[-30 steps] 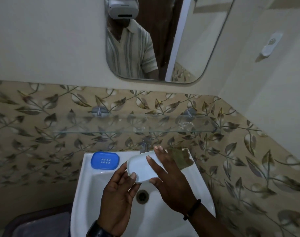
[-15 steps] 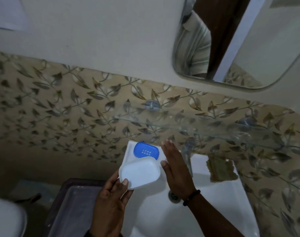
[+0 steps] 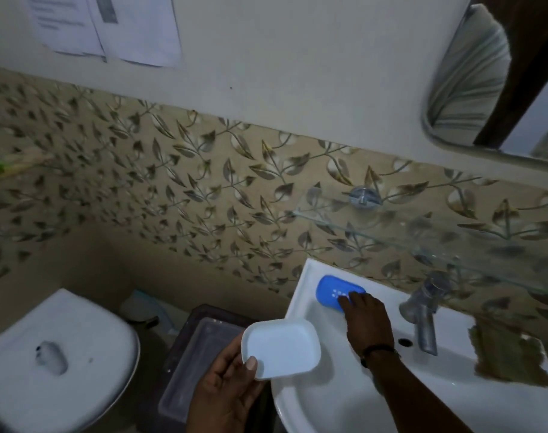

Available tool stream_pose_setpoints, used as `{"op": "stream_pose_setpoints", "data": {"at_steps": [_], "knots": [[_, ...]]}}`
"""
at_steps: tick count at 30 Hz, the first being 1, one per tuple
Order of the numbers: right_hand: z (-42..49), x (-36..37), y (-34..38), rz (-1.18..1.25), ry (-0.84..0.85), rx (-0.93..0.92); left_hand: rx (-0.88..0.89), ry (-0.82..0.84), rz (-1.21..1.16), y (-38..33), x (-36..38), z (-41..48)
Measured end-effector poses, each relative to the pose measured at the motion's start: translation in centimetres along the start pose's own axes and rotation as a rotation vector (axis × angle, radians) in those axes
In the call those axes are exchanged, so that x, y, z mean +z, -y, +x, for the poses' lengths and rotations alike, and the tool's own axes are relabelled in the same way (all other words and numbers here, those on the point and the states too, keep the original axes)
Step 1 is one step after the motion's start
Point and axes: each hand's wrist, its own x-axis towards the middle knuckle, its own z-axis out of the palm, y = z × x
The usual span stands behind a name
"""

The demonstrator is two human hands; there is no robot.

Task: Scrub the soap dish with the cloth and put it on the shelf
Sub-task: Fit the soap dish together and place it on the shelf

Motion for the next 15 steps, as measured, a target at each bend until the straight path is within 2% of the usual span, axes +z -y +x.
{"op": "stream_pose_setpoints", "data": {"at_steps": [2,5,10,12,15], "knots": [[-0.5,-0.6,0.2,-0.045,-0.096,-0.024,0.009,-0.003,-0.008,-0.4,-0.1,-0.1],[-1.2,-2.2,0.6,0.059,-0.206,-0.009,0.009,-0.028,-0.033,-0.3,-0.2,0.6],[-3.7,-7.2,1.4,0.558,-0.53,0.097,-0.003,0.043,-0.01,0.3,0.4,2.3],[-5.4,-10.1,1.5,0.805,-0.604,0.157,0.001,0.06,0.028,0.8,1.0,3.0],[-8.0,-13.6,0.6,0.917,-0.642,0.164,-0.008,0.097,0.037,1.8,2.3,3.6]]}}
